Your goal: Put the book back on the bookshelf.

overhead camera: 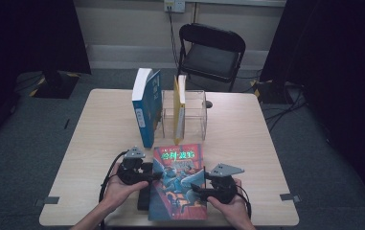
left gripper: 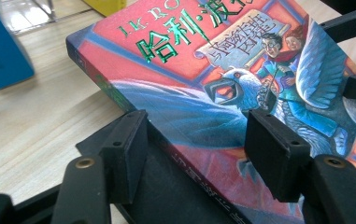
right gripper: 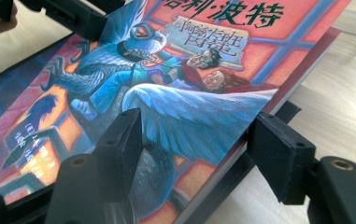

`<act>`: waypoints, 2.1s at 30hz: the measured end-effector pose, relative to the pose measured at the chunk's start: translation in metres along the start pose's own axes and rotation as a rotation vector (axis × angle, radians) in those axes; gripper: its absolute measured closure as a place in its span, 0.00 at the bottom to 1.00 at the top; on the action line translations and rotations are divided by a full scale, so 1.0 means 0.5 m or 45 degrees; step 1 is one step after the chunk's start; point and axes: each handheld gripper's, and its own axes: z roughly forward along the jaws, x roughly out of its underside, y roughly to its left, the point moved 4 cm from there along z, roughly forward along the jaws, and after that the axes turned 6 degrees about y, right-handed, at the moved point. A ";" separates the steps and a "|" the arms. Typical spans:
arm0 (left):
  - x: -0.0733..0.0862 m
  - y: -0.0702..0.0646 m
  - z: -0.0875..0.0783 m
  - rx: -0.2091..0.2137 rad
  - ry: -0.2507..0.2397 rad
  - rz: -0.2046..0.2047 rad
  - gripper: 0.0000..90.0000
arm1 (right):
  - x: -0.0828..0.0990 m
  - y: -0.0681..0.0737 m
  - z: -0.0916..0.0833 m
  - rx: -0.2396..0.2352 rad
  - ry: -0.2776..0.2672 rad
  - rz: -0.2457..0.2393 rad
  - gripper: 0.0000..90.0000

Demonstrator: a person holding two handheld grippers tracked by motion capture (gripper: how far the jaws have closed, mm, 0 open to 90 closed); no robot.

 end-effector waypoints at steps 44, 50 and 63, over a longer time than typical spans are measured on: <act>0.011 0.013 -0.007 -0.011 -0.029 -0.036 0.40 | -0.052 -0.064 0.050 0.013 -0.090 0.330 0.62; 0.016 0.005 -0.009 -0.007 -0.013 -0.049 0.39 | -0.055 -0.061 0.036 -0.032 -0.136 0.395 0.65; 0.019 0.005 -0.011 0.002 -0.011 -0.032 0.39 | -0.050 -0.031 0.044 -0.077 -0.078 0.323 0.61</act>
